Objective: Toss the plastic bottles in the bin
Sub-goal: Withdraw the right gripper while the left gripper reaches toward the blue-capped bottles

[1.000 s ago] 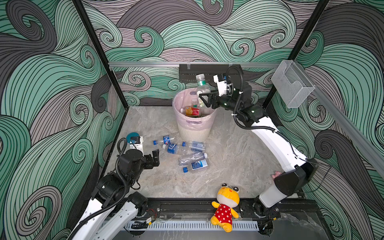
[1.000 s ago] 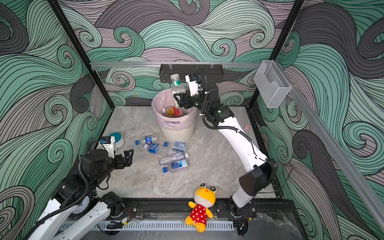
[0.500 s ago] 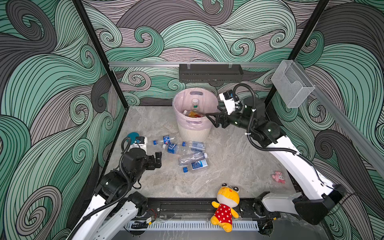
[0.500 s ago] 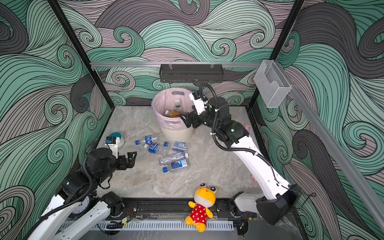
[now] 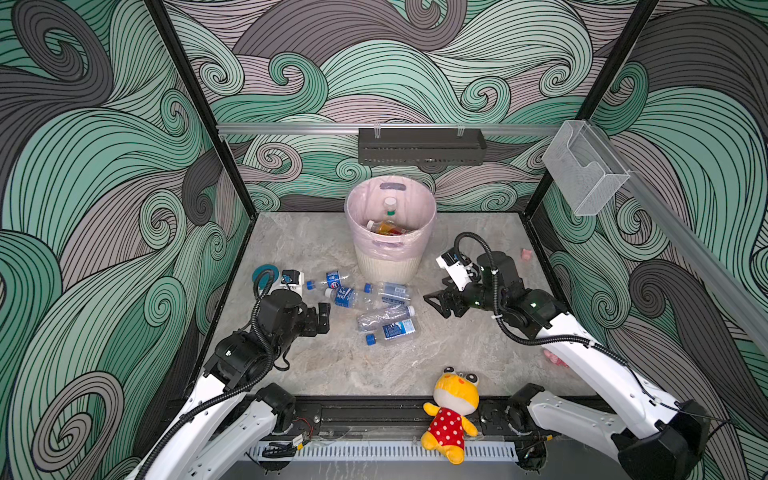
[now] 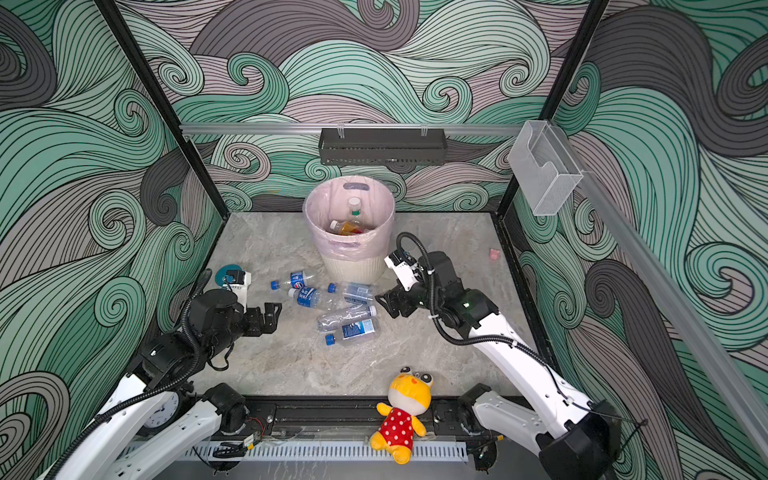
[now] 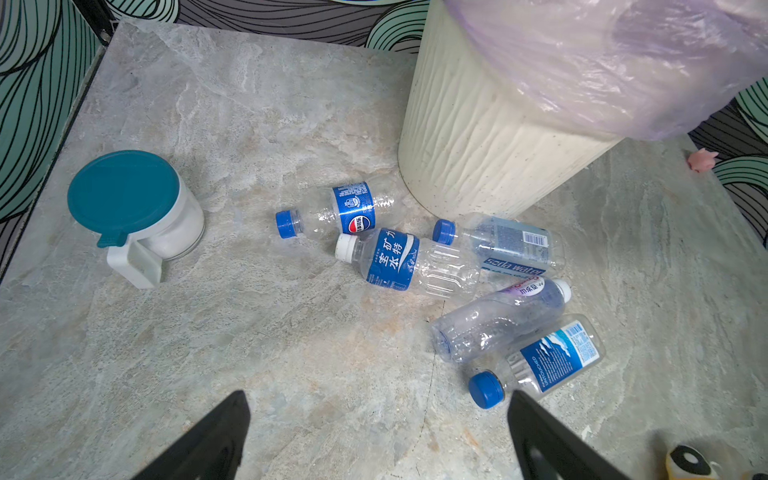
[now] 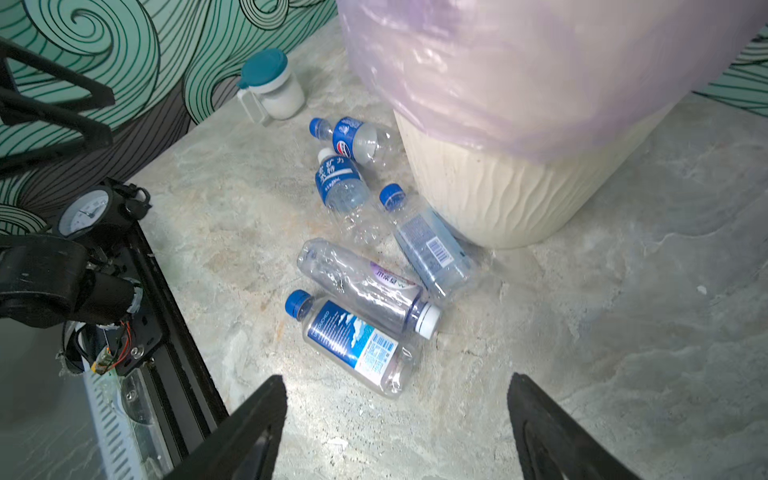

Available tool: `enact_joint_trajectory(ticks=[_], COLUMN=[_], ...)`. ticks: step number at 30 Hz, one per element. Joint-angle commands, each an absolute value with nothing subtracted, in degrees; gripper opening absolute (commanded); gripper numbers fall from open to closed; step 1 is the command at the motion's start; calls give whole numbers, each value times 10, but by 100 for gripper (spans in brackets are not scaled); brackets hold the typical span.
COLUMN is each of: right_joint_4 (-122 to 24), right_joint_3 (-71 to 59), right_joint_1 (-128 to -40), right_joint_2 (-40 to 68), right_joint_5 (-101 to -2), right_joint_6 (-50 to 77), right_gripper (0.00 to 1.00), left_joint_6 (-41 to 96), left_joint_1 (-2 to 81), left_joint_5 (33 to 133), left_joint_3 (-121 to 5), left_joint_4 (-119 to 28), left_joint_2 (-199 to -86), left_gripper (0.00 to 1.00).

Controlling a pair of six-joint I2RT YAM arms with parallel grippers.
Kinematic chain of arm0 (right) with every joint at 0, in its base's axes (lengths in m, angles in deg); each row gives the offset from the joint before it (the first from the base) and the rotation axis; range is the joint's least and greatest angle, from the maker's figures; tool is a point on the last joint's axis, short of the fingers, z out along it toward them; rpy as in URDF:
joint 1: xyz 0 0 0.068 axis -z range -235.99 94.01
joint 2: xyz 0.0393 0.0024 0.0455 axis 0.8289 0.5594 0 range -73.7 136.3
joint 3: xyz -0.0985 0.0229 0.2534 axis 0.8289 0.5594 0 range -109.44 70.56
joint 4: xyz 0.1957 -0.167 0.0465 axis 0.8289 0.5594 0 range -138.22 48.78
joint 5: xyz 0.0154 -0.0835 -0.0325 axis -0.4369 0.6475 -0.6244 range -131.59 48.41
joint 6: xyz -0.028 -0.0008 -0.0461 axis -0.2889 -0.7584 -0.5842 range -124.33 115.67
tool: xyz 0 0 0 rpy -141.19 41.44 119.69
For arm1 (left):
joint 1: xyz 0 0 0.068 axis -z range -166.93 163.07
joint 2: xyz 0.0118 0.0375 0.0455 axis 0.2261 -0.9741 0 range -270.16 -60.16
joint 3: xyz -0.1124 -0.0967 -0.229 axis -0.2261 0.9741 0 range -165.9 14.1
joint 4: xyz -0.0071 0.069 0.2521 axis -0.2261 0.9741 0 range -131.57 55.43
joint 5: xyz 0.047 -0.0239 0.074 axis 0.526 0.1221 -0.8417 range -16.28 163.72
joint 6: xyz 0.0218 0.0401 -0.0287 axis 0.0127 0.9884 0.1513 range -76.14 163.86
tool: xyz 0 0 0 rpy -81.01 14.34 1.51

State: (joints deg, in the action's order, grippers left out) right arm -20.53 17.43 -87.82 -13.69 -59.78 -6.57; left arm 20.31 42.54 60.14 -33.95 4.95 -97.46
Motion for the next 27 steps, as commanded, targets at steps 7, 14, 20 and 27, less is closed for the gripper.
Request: enact_joint_trajectory(ticks=[7,14,20,27], right_joint_4=[-180,-192,-196,-201], right_joint_3=[205,202,205,221], right_joint_1=[-892,-896,-898,-899], right_joint_2=[-122,-113,-120,-155], right_joint_5=[-597,-587,-575,-524], right_joint_6=[-92,-86,-80,-73], right_gripper=[77,76,76,78], left_joint_6=[194,182,265,483], left_joint_1=[421,421,419,376], left_joint_5=[607,585,540,593], left_joint_3=[-331,-320,-402,-476], left_joint_4=[25,-4,44,21], left_joint_2=[-984,-1025,-1153,-1298], left_gripper=[98,98,92,97])
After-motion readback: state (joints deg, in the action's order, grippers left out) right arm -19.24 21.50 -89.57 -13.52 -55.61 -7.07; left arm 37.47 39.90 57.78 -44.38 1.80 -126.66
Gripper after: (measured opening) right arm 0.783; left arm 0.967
